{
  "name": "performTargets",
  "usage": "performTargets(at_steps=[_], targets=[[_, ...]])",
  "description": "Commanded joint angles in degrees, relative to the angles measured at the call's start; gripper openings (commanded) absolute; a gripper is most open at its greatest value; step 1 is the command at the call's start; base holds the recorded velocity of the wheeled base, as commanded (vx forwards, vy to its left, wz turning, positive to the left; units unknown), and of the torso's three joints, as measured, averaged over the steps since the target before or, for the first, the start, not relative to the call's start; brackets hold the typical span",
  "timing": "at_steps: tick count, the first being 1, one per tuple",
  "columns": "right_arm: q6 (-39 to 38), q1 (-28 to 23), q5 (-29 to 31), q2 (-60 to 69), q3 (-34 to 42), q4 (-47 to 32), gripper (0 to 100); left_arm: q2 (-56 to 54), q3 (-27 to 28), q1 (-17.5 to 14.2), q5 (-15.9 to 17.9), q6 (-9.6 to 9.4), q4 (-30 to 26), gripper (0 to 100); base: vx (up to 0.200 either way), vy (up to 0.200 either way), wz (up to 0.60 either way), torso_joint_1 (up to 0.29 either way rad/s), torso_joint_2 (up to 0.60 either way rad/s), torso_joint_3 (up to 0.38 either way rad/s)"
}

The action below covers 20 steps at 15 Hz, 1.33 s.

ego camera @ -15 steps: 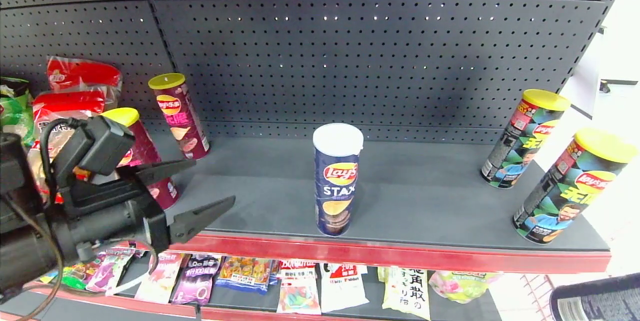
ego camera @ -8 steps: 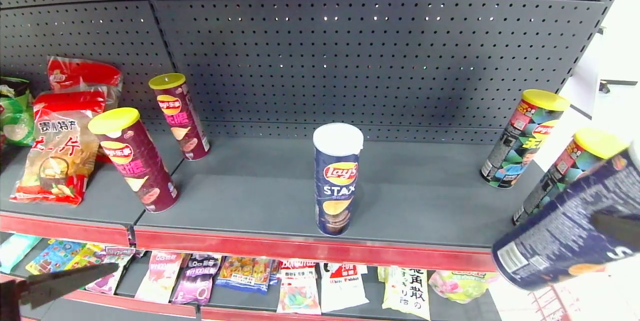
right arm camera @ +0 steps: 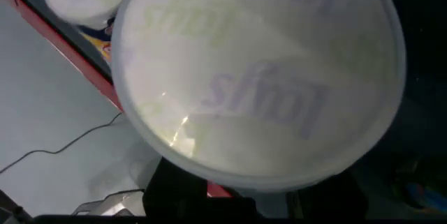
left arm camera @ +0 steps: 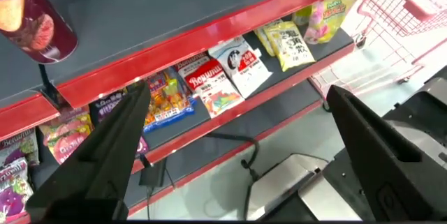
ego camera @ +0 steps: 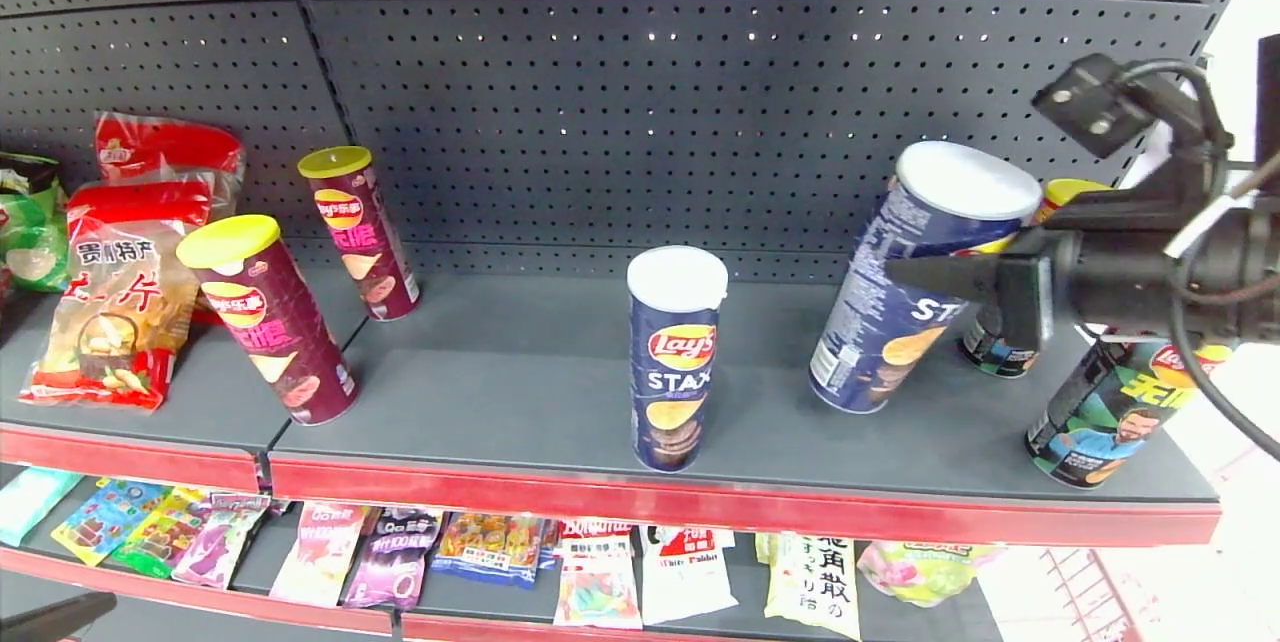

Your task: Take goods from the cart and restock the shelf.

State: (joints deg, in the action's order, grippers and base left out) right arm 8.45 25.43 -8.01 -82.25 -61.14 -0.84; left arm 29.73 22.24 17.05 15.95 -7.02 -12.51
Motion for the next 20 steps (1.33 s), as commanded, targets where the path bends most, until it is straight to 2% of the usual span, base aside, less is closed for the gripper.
performTargets(at_steps=[1, 4, 7, 12, 20], targets=[[1.0, 0.4, -0.2, -12.0, -7.9, 0.4, 0, -0.6, -0.1, 0.0, -0.1, -0.01, -0.1, 100, 0.000, 0.000, 0.00, 0.000, 0.00, 0.000], [1.0, 0.3, -0.4, -20.1, -13.9, 5.2, 0, -0.4, 0.2, -0.1, -0.5, -0.01, -0.1, 100, 0.000, 0.000, 0.00, 0.000, 0.00, 0.000], [1.0, 0.8, -1.8, -25.5, -19.6, 5.2, 0, -0.5, 0.2, -0.1, -0.9, -0.01, -0.1, 100, 0.000, 0.000, 0.00, 0.000, 0.00, 0.000], [0.6, 2.5, -1.6, -31.7, -24.5, 5.6, 0, -0.5, -0.1, -0.1, -2.6, -0.10, -0.2, 100, 0.000, 0.000, 0.00, 0.000, 0.00, 0.000], [0.5, 2.9, -1.2, -37.1, -30.4, 5.5, 0, -0.3, -0.6, -0.1, -2.7, -0.01, -0.3, 100, 0.000, 0.000, 0.00, 0.000, 0.00, 0.000]])
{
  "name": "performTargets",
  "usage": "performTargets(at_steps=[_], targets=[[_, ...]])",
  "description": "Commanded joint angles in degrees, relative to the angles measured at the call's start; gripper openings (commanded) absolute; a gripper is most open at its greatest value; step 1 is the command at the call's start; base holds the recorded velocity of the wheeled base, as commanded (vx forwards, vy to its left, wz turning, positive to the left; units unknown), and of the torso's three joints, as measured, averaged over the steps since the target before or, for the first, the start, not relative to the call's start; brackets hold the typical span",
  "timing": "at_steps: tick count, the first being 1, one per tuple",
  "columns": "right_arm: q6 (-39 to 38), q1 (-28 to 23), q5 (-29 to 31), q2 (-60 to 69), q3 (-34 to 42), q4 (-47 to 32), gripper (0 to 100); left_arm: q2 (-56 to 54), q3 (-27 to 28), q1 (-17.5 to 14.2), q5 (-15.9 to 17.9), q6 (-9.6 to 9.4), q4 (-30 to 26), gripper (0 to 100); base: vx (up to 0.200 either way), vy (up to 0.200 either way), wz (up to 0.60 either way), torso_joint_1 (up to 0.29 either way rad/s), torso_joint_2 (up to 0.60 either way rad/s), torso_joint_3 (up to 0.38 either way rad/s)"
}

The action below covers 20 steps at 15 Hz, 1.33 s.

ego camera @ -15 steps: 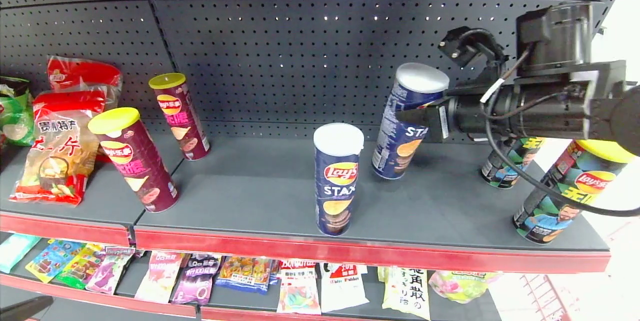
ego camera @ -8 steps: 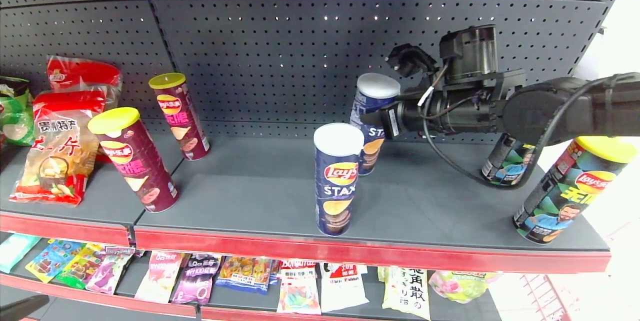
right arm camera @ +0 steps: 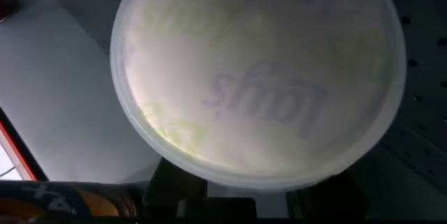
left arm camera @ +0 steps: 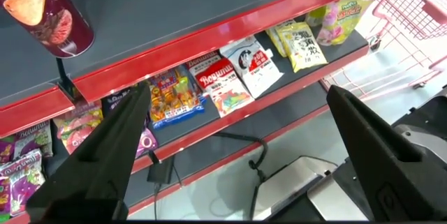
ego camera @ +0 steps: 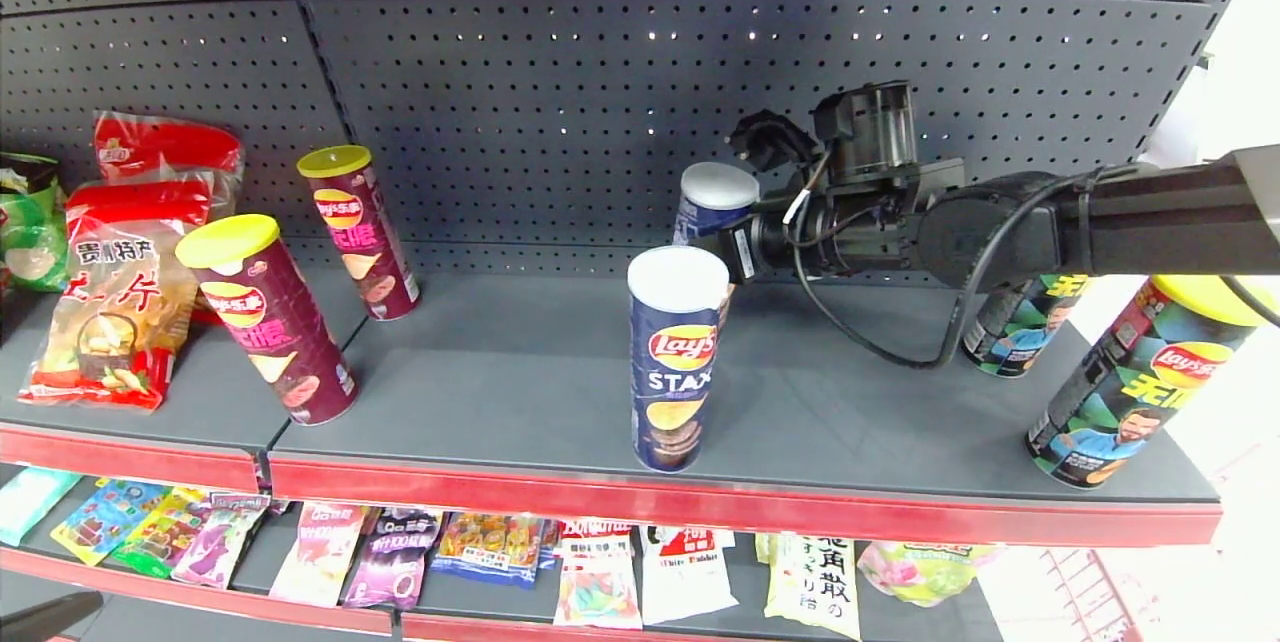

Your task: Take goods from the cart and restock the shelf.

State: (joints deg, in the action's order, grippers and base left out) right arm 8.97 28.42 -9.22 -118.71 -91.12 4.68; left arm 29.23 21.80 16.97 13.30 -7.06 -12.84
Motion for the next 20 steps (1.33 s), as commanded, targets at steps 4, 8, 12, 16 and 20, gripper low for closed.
performTargets(at_steps=[4, 8, 12, 16, 20], targets=[[0.1, 0.1, 0.5, -0.6, -0.3, -0.2, 0, 0.0, -0.5, 0.0, 0.0, 0.03, 0.0, 100, 0.000, 0.000, 0.00, 0.000, 0.00, 0.000], [-0.3, 0.2, 0.7, -0.4, 0.1, 0.0, 100, -0.1, -0.6, 0.0, 0.0, 0.03, 0.0, 100, 0.000, 0.000, 0.00, 0.000, 0.00, 0.000], [-1.4, 0.2, 2.5, 2.6, 2.0, 0.0, 100, -0.3, -0.7, 0.0, 0.1, 0.03, 0.0, 100, 0.000, 0.000, 0.00, 0.000, 0.00, 0.000], [-3.3, 0.2, 6.3, 11.0, 10.5, 0.0, 100, -0.2, -0.7, 0.0, 0.4, 0.03, 0.1, 100, 0.000, 0.000, 0.00, 0.000, 0.00, 0.000], [-6.3, 0.1, 12.6, 20.8, 21.2, 0.1, 100, 2.1, -0.1, 0.1, 0.3, -0.06, 0.4, 100, 0.000, 0.000, 0.00, 0.000, 0.00, 0.000]])
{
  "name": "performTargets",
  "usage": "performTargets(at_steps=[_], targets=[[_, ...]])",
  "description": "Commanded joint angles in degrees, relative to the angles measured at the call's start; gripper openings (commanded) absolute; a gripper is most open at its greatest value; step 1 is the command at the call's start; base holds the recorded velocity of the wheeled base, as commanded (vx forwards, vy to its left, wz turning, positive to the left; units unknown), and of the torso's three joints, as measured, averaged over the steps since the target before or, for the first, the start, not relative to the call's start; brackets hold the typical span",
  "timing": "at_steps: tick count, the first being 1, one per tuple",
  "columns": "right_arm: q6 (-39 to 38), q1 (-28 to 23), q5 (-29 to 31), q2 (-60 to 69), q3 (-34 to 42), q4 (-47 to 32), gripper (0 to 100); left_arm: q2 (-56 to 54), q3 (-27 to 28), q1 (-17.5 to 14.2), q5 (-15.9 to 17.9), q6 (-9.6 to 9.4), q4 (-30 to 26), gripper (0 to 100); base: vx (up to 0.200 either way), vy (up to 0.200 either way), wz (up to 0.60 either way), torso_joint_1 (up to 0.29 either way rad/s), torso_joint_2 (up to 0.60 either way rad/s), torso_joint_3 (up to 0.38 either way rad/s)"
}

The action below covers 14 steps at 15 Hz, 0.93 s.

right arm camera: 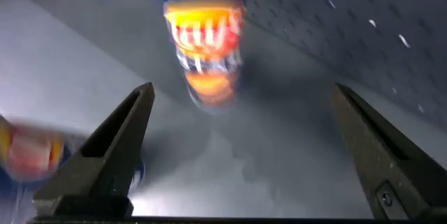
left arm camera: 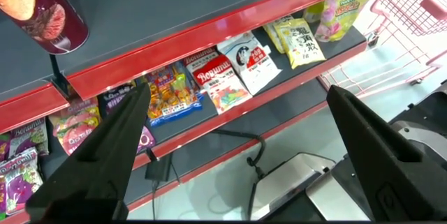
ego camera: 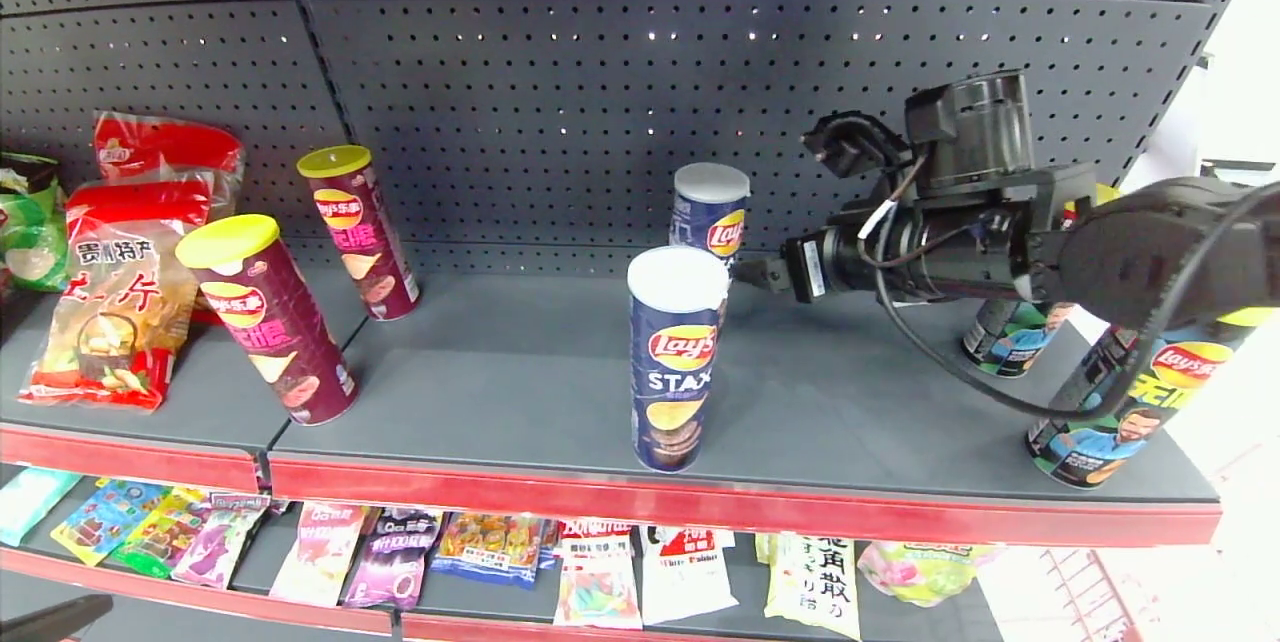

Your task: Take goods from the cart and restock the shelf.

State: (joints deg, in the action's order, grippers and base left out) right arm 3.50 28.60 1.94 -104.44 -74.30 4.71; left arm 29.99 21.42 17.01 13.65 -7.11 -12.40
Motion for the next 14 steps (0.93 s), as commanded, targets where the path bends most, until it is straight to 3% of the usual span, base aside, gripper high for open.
performTargets(at_steps=[1, 3, 7, 10, 12, 14], targets=[[-1.3, 0.0, 3.1, 9.4, 7.2, 0.0, 100, 1.6, 0.6, 0.0, -0.1, -0.01, 0.0, 100, 0.000, 0.000, 0.00, 0.000, 0.00, 0.000], [-1.4, 0.0, 6.1, 15.5, 13.1, 0.1, 100, 2.4, 0.5, 0.0, -0.4, -0.01, 0.0, 100, 0.000, 0.000, 0.00, 0.000, 0.00, 0.000], [-0.9, 1.5, 5.4, 33.8, 28.3, 0.1, 100, 9.6, 0.6, 0.0, -0.5, -0.01, 2.8, 100, 0.000, 0.000, 0.00, 0.000, 0.00, 0.000], [-0.3, 9.3, 5.6, 57.1, 45.2, 0.0, 100, 23.7, 0.6, 0.0, -0.5, -0.01, 15.4, 100, 0.000, 0.000, 0.00, 0.000, 0.00, 0.000], [1.5, 8.7, 6.1, 71.0, 52.9, -0.7, 100, 32.2, 1.0, 0.3, -0.2, -0.10, 21.6, 100, 0.000, 0.000, 0.00, 0.000, 0.00, 0.000], [1.3, 4.8, 8.8, 78.5, 56.1, -2.1, 100, 40.2, 3.5, 2.2, -0.1, 0.52, 25.8, 100, 0.000, 0.000, 0.00, 0.000, 0.00, 0.000]])
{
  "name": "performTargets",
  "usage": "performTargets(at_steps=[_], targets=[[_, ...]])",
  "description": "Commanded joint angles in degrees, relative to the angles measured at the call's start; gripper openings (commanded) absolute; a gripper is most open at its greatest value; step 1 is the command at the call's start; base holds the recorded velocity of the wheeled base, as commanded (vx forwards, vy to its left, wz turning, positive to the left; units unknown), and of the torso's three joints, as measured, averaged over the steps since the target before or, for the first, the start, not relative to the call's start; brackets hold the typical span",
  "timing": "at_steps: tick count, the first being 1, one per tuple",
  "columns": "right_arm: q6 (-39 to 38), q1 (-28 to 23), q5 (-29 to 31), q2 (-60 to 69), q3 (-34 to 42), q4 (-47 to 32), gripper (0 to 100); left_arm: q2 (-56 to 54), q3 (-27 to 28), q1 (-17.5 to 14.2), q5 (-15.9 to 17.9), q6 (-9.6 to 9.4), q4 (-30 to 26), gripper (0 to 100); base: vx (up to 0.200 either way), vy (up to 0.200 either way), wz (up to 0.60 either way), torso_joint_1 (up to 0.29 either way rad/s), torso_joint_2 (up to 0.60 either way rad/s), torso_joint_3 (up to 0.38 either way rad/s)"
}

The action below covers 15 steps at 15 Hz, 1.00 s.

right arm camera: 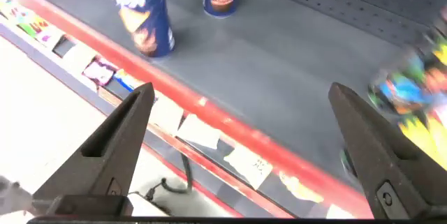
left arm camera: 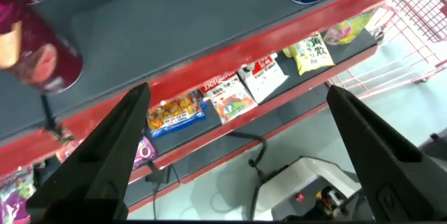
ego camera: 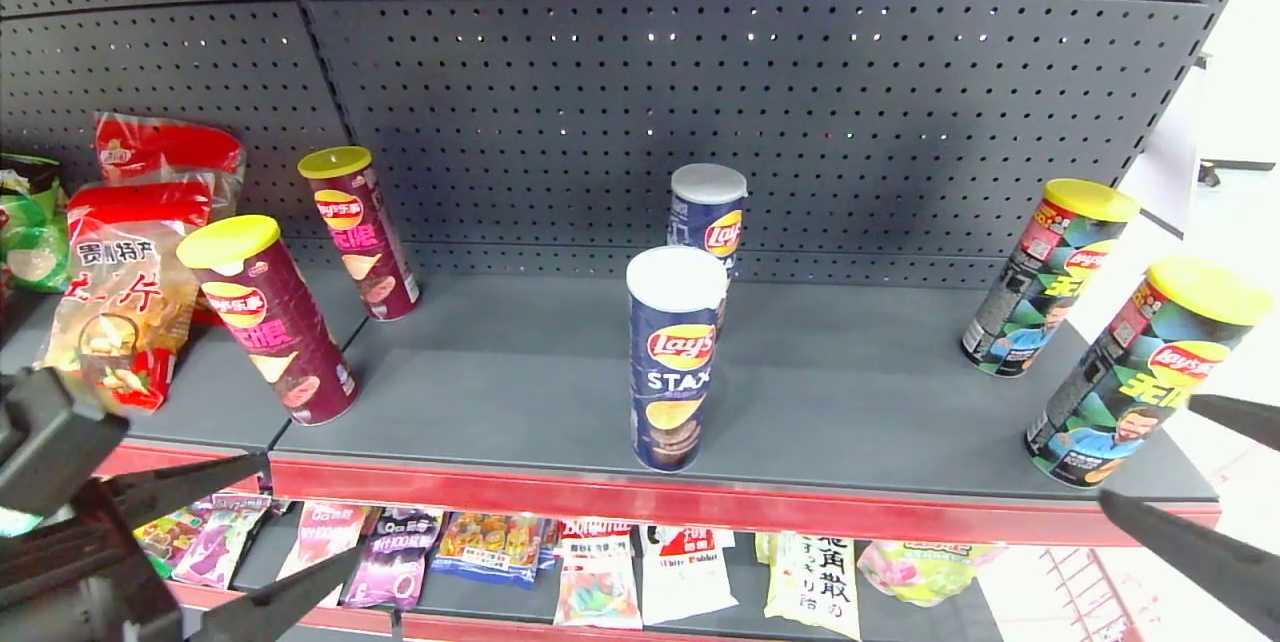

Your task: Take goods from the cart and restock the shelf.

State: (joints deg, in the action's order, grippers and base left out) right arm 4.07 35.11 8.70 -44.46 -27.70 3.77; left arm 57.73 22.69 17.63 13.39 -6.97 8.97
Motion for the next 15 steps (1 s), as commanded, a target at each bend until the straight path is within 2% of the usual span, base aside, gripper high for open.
performTargets(at_steps=[1, 2, 3, 6, 7, 9, 10, 11, 15], targets=[[0.6, -4.5, 2.0, 21.4, 9.9, -3.0, 100, 16.9, 4.3, 2.9, 0.1, 1.08, 5.4, 100, 0.000, 0.000, 0.00, 0.000, 0.00, 0.000], [0.5, -5.6, 2.0, 22.3, 9.9, -4.1, 100, 18.9, 5.4, 3.6, 0.1, 1.52, 5.7, 100, 0.000, 0.000, 0.00, 0.000, 0.00, 0.000], [-0.1, -8.4, 1.8, 25.0, 9.9, -7.7, 100, 25.3, 9.1, 6.0, 0.1, 2.75, 7.3, 100, 0.000, 0.000, 0.00, 0.000, 0.00, 0.000], [-0.9, -10.7, 1.9, 29.2, 10.7, -11.1, 100, 36.0, 15.8, 10.5, -0.3, 4.42, 10.1, 100, 0.000, 0.000, 0.00, 0.000, 0.00, 0.000], [-0.9, -10.9, 2.0, 29.9, 10.7, -11.6, 100, 38.6, 17.6, 11.2, -0.3, 4.42, 10.2, 100, 0.000, 0.000, 0.00, 0.000, 0.00, 0.000], [-0.9, -10.9, 2.1, 30.1, 10.7, -11.9, 100, 42.1, 20.2, 11.3, -1.3, 4.16, 10.3, 100, 0.000, 0.000, 0.00, 0.000, 0.00, 0.000], [-0.9, -11.4, 2.1, 30.1, 10.7, -11.9, 100, 44.4, 22.0, 11.3, -3.2, 4.25, 10.3, 100, 0.000, 0.000, 0.00, 0.000, 0.00, 0.000], [-0.9, -11.7, 2.1, 30.1, 10.8, -11.9, 100, 45.5, 23.0, 11.3, -3.6, 4.25, 10.2, 100, 0.000, 0.000, 0.00, 0.000, 0.00, 0.000], [-1.0, -12.1, 2.2, 30.1, 10.7, -11.9, 100, 48.3, 24.7, 11.3, -3.7, 4.25, 10.3, 100, 0.000, 0.000, 0.00, 0.000, 0.00, 0.000]])
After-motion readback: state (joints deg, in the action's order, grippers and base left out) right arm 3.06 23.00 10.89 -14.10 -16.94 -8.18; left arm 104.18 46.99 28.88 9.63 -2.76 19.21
